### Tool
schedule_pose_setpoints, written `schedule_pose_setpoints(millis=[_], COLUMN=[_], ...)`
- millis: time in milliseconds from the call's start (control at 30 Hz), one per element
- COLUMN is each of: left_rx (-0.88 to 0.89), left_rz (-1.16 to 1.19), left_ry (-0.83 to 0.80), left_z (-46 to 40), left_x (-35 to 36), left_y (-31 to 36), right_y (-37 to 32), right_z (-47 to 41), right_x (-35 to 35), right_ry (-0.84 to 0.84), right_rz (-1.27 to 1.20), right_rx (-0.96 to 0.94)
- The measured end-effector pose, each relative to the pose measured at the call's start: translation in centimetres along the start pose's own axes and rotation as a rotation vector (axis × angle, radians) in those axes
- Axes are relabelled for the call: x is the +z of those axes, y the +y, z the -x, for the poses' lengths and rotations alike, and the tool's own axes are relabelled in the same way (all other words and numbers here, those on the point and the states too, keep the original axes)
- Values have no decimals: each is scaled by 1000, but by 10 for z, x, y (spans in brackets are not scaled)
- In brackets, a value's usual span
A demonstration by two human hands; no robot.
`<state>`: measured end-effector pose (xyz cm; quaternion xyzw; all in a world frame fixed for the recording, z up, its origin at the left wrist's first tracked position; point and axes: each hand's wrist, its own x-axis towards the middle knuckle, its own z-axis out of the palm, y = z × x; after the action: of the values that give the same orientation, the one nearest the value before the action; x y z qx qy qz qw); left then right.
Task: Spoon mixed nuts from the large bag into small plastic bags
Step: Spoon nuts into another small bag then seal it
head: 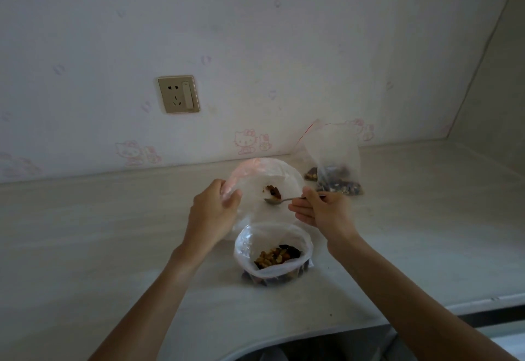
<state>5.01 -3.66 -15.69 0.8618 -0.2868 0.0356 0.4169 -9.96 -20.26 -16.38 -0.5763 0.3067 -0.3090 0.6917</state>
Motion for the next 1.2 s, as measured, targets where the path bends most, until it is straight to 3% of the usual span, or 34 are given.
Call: schedule_pose_setpoints(millis=[233,333,500,733,967,1200], left_rx=[78,69,38,28,14,26], left_rz=[125,150,164,171,172,141], left_ry=[-91,-133,-111,-87,-53,-59], left_z=[-1,0,-2,-5,-5,-5], left_x=[4,6,4,4,5,2], left_y=[12,14,12,13,10,10], right_y=[6,11,11,13,16,9], right_z=[-14,-19,-24,-23,-24,-30], right_x=[6,12,18,19,17,16], right_ry=[33,28,35,42,64,30], right_rz=[67,237,526,625,571,250], right_rx=[-100,-208,-360,-383,-351,-100])
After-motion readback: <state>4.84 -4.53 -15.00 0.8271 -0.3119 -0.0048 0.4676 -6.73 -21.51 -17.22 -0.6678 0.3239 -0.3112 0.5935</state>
